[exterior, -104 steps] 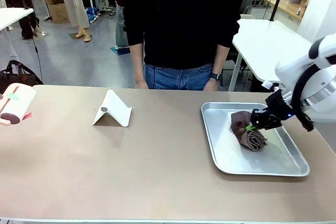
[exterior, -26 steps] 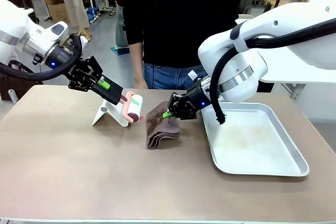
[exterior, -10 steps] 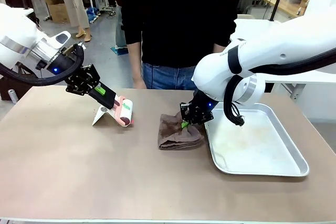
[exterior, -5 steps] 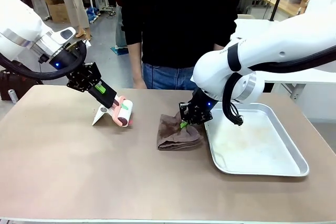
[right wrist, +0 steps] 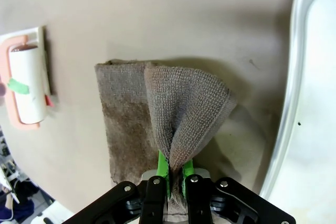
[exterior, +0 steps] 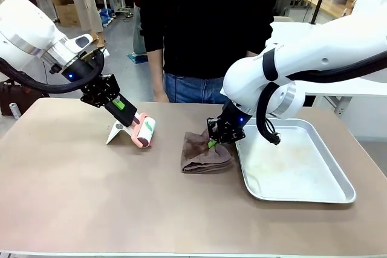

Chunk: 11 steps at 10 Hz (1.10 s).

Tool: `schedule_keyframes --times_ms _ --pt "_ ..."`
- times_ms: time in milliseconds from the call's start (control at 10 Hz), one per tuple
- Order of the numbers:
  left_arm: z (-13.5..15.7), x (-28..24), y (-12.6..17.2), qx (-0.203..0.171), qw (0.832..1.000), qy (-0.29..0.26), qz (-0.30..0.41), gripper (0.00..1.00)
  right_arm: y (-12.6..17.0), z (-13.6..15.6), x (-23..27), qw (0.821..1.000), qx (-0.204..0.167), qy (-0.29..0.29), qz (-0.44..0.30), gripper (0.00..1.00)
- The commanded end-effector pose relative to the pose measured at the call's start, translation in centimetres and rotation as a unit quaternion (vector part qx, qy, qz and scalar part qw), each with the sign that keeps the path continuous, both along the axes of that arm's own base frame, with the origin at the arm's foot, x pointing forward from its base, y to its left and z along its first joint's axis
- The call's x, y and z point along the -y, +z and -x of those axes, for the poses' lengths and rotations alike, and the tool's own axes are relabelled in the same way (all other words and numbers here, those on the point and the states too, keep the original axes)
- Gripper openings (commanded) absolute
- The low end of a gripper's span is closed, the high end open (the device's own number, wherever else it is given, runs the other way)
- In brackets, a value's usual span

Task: Clean the surface of the table.
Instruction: Return the Lint Roller and towel to their original positions.

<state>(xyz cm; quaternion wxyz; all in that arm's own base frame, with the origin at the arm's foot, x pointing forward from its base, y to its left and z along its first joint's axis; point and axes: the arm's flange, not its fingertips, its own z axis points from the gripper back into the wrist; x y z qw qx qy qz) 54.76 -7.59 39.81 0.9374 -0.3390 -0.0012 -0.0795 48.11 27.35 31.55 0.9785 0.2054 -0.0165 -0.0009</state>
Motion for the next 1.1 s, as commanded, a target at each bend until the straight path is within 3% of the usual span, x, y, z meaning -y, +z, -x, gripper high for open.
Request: schedule_keyframes --times_ms 0,1000 --pt "-0.29 -0.08 -0.38 0.003 1.000 0.012 -0.015 0.22 -0.15 -0.31 0.15 1.000 -0.006 -0.001 -0.019 0.11" --pt "0.52 -0.17 -0.52 0.013 1.000 0.022 -0.007 0.22 -0.42 -0.32 0.15 1.000 -0.010 0.003 -0.021 0.11"
